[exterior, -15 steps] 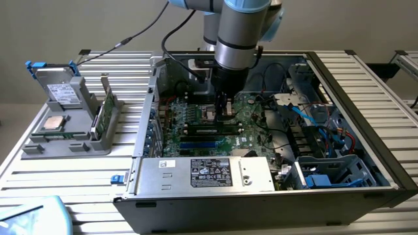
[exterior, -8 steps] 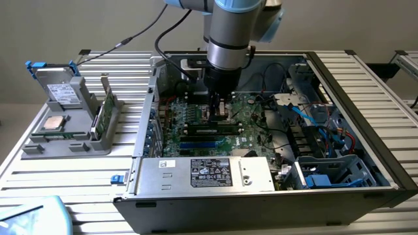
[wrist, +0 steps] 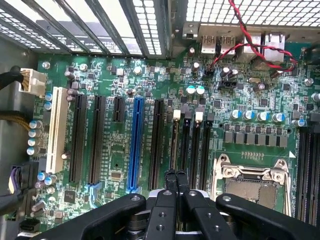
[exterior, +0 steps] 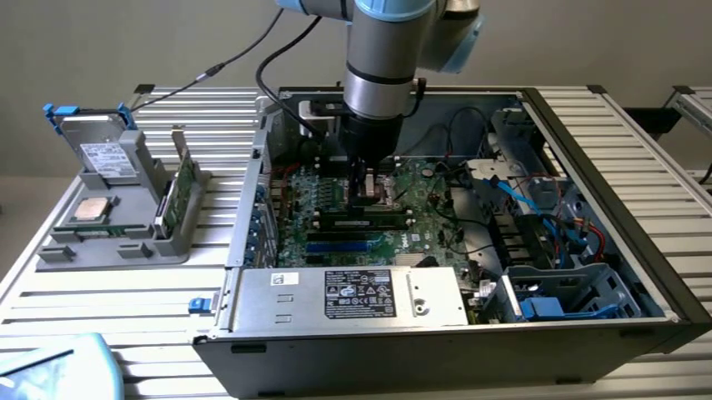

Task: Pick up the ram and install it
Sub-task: 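Press down the ram until it locks into place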

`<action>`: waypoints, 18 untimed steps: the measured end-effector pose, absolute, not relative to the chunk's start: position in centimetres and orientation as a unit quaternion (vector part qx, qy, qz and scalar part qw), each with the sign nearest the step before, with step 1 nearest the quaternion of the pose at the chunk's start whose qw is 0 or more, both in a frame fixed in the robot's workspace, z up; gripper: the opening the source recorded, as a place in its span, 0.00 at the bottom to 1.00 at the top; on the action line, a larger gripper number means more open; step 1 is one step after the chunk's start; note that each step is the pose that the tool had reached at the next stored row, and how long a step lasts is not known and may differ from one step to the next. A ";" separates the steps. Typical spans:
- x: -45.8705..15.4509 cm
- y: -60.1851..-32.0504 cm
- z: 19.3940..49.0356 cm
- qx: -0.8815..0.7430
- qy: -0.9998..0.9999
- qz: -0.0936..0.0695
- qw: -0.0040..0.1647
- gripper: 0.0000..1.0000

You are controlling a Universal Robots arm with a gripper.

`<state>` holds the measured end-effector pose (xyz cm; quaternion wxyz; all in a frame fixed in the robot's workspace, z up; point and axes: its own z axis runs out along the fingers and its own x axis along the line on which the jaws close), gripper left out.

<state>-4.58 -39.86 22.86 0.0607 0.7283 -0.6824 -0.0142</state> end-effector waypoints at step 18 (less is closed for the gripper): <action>-3.2 -39.8 23.7 0.729 -0.681 -0.020 0.066 0.10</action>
